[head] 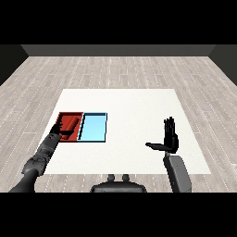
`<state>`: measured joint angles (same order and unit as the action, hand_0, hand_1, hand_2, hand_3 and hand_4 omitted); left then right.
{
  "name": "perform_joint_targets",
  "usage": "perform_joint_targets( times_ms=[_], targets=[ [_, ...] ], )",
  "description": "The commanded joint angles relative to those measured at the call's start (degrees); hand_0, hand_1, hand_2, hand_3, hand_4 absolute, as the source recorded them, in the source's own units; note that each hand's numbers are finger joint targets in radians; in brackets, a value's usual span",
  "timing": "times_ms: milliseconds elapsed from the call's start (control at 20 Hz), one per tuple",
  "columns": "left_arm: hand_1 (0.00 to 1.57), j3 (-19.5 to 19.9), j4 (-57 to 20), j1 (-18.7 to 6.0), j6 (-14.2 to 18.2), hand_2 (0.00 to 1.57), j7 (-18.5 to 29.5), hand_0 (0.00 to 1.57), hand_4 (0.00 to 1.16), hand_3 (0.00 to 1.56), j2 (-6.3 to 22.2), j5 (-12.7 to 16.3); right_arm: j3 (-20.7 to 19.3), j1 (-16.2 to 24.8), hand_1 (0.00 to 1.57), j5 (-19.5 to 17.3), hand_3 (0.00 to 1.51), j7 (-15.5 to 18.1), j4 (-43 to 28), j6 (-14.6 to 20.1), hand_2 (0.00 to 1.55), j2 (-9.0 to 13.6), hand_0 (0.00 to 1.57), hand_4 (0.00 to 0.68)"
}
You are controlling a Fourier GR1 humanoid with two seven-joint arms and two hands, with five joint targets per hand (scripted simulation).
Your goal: Pick the red can and put it in the red box
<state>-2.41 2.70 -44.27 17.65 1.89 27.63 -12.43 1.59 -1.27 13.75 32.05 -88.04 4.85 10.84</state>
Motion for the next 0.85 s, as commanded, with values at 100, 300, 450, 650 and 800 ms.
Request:
perform_joint_targets(
  times_ms=[100,300,450,650,800],
  targets=[
    [0.0,1.9,-0.7,-1.1,-1.7,0.0,-3.0,0.0,0.0,0.0,1.6,1.5,-1.9,-1.9,0.0,1.4,0.0,-2.9,-1.8,-1.7,0.0,2.4,0.0,0.0],
    [0.0,8.3,4.8,0.4,8.4,0.0,6.3,0.0,0.0,0.0,-2.1,7.8,1.0,2.3,0.0,-0.5,0.0,1.4,-2.4,-2.1,0.0,0.2,0.0,0.0],
    [0.0,15.9,11.8,2.5,3.8,0.0,19.6,0.0,0.0,0.0,-1.2,15.6,-0.4,1.5,0.0,0.9,0.0,0.9,-2.1,-3.2,0.0,1.2,0.0,0.0],
    [0.0,19.5,21.4,2.3,-2.5,0.0,32.5,0.0,0.0,0.0,-4.8,20.6,0.2,0.0,0.0,2.2,0.0,-0.7,-2.6,-3.4,0.0,0.0,0.0,0.0],
    [0.0,19.1,27.8,5.4,-6.3,0.0,38.2,0.0,0.0,0.0,-7.4,22.0,1.1,3.0,0.0,1.4,0.0,-0.7,-4.7,-4.0,0.0,0.8,0.0,0.0]
  ],
)
